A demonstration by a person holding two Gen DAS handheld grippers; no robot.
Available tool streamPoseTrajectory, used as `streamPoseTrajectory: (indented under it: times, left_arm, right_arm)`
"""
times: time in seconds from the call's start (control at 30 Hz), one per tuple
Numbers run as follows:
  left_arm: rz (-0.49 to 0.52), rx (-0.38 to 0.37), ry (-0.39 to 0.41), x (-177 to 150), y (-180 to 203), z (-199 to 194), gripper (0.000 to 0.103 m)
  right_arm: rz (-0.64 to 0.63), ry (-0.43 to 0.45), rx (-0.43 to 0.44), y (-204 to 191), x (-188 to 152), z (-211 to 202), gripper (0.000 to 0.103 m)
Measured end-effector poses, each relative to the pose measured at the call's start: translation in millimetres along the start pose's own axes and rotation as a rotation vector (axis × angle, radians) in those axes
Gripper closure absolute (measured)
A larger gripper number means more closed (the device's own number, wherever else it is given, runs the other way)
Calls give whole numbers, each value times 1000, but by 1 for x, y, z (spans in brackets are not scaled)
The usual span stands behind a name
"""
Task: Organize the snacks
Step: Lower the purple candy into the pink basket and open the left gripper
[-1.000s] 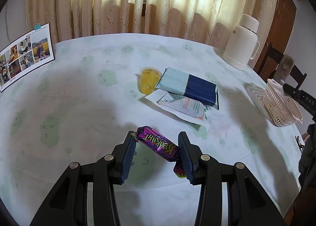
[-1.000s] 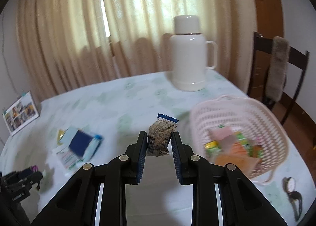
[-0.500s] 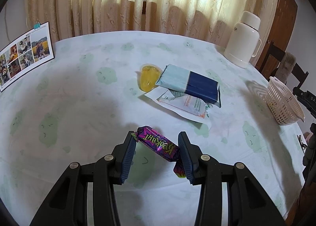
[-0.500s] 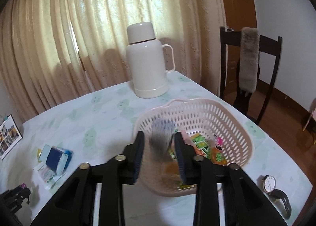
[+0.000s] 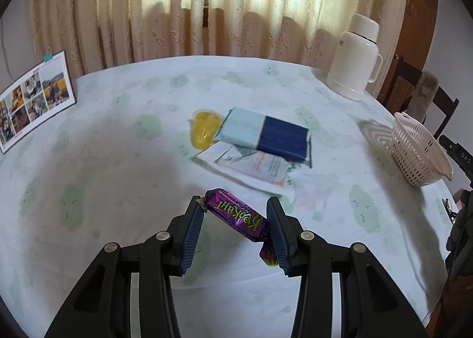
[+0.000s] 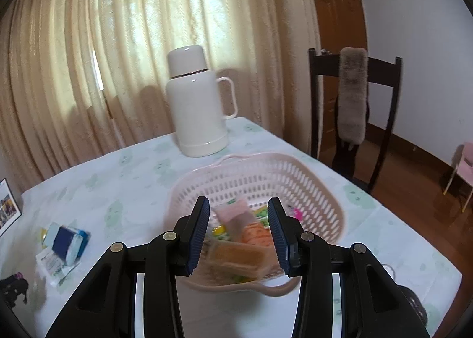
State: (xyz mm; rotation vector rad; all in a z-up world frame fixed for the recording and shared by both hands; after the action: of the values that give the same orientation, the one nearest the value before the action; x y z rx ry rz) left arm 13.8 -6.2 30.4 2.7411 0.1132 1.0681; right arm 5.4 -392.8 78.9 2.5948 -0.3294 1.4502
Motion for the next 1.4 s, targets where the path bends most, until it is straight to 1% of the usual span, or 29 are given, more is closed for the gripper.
streamPoseTrajectory:
  times: [0.17,0.33,0.47,0.63,0.73,0.9,0.97,1.0,1.07,1.27,1.4]
  left_arm:
    - [49,-10,8,7,23,-4,63]
    - [87,-44,0,17,49,-5,63]
    - [123,-89,0,27,81,-5,63]
    - [190,-116,18,35,121,-3,62]
    - [231,-138,28,39,147,0,62]
    - [281,-199,38,45,190,8,62]
    - [300,-224,31,47,206,13,62]
    - [309,-239,27,48,214,16,62]
    - [325,-269,19,48,231,21,62]
    - [357,-317,-8,45,269,42,62]
    - [366,-328,-38,40,286,57,61]
  right_arm:
    - [17,24,-53,16,-6,-1,60]
    - [25,69,-103,28,-6,-6,59]
    - [15,106,-121,31,-8,-9,54]
    - [-8,132,-105,27,-10,-10,53]
    - [-14,144,-82,24,-11,-11,52]
    - [8,157,-73,29,-12,-13,51]
    - [25,165,-82,34,-12,-14,49]
    - [38,168,-87,36,-12,-15,46]
    - [67,168,-91,42,-12,-15,44]
    - [109,170,-88,49,-15,-16,44]
    - [117,179,-89,51,-15,-17,44]
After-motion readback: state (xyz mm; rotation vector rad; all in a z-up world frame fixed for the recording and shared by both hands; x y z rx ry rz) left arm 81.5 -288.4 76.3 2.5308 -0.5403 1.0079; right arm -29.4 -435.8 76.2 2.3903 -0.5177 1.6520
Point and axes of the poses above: each gripper's, at about its wrist camera, not at the fingertips, and z roughly the way its jaws point, y to its right, x to its top, the point moved 3 cm from there along z, roughly the way its jaws point, and after that the axes turned 10 degrees about -z, right-handed, at the moved point
